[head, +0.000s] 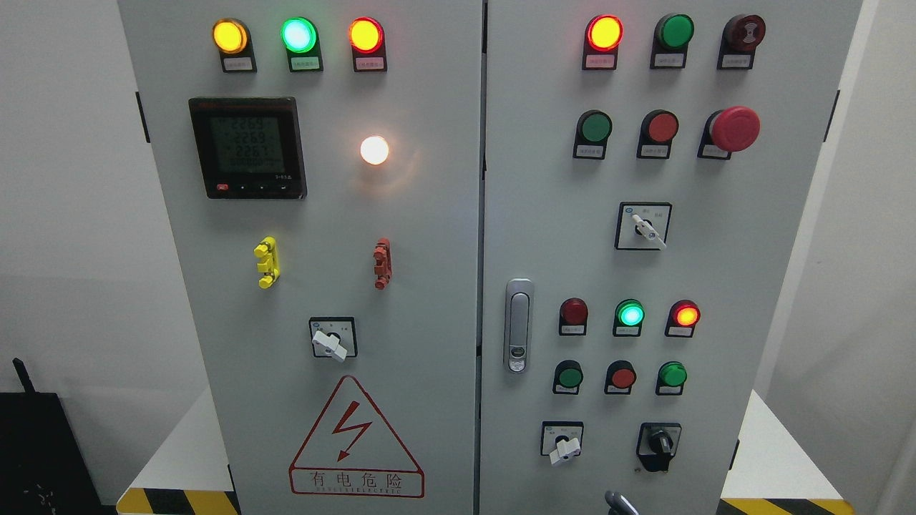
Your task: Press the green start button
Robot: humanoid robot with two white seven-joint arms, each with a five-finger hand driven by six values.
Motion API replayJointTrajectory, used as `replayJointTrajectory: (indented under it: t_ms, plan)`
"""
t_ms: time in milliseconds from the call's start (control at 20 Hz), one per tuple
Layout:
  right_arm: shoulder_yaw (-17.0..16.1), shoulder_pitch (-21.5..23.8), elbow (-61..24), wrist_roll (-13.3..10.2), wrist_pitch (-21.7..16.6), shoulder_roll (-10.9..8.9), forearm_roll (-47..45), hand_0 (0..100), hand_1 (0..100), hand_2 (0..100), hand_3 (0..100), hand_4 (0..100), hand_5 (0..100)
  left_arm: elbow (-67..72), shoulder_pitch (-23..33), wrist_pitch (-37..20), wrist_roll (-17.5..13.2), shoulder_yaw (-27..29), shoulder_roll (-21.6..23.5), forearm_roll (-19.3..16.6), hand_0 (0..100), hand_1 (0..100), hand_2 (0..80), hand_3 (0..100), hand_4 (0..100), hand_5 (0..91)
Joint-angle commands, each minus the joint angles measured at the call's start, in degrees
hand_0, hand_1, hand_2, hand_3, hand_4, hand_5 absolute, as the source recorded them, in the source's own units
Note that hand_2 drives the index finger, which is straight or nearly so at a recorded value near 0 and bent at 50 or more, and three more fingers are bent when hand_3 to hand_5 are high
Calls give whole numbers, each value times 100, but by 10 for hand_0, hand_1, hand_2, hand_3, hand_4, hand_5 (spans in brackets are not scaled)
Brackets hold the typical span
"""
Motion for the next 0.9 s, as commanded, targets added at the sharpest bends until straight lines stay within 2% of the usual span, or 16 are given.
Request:
replayJointTrajectory:
  t_ms: [0,450,650,850]
  plan:
    - [0,-1,-3,4,2,-5,-53,25,99,0,0,0,0,0,0,0,0,0,0,0,120,556,0,0,0,0]
    - [0,-10,-3,-5,-33,-5,-18,24,103,0,0,0,0,0,0,0,0,0,0,0,120,556,0,0,0,0]
    - [-9,-89,5,-22,-94,4,61,31,164,0,0,0,0,0,0,0,0,0,0,0,120,556,0,0,0,0]
    - [-184,-273,14,-48,-191,4,447,59,205,0,32,0,0,0,0,0,0,0,0,0,120,556,0,0,0,0]
